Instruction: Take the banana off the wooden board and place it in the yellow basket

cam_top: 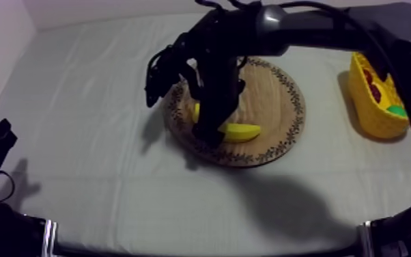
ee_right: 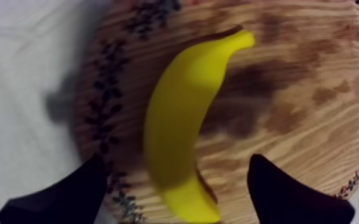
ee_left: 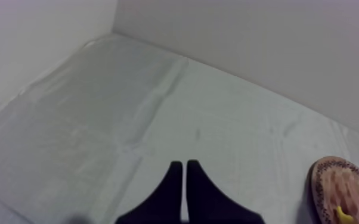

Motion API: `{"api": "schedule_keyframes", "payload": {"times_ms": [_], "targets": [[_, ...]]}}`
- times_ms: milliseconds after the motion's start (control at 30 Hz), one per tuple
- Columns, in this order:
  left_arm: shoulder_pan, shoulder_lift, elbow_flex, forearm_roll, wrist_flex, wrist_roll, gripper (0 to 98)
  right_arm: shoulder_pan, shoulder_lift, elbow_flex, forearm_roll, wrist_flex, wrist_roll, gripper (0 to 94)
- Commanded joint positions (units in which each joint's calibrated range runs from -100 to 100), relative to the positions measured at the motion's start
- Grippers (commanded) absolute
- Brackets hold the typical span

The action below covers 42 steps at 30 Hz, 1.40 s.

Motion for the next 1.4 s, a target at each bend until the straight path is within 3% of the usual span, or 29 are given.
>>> {"api": "schedule_keyframes", "payload": {"times_ms": [0, 167, 433, 600, 1033, 1367], "targets": [[-0.02, 0.02, 0.03, -0.01, 0.01, -0.01, 0.1, 0.15, 1.14, -0.87, 0.16, -0.02, -0.09, 77.9], [-0.02, 0.02, 0.03, -0.01, 0.01, -0.01, 0.1, 0.33, 2.98, -2.37, 0.05, -0.25, 0.17, 69.0], [-0.02, 0.02, 0.03, -0.01, 0.01, -0.01, 0.1, 0.59, 3.7, -2.9, -0.73, 0.07, 0.87, 29.8], [-0.02, 0.02, 0.03, -0.01, 0.01, -0.01, 0.1, 0.64, 3.72, -2.49, -0.61, -0.06, 0.75, 15.1], [-0.02, 0.02, 0.03, -0.01, 0.01, -0.01, 0.1, 0.82, -0.84, -0.51, -0.28, -0.2, 0.38, 11.4], [-0.02, 0.02, 0.03, -0.01, 0.01, -0.01, 0.1, 1.48, -10.97, -3.78, 0.16, 4.52, 1.54, 11.6]]}}
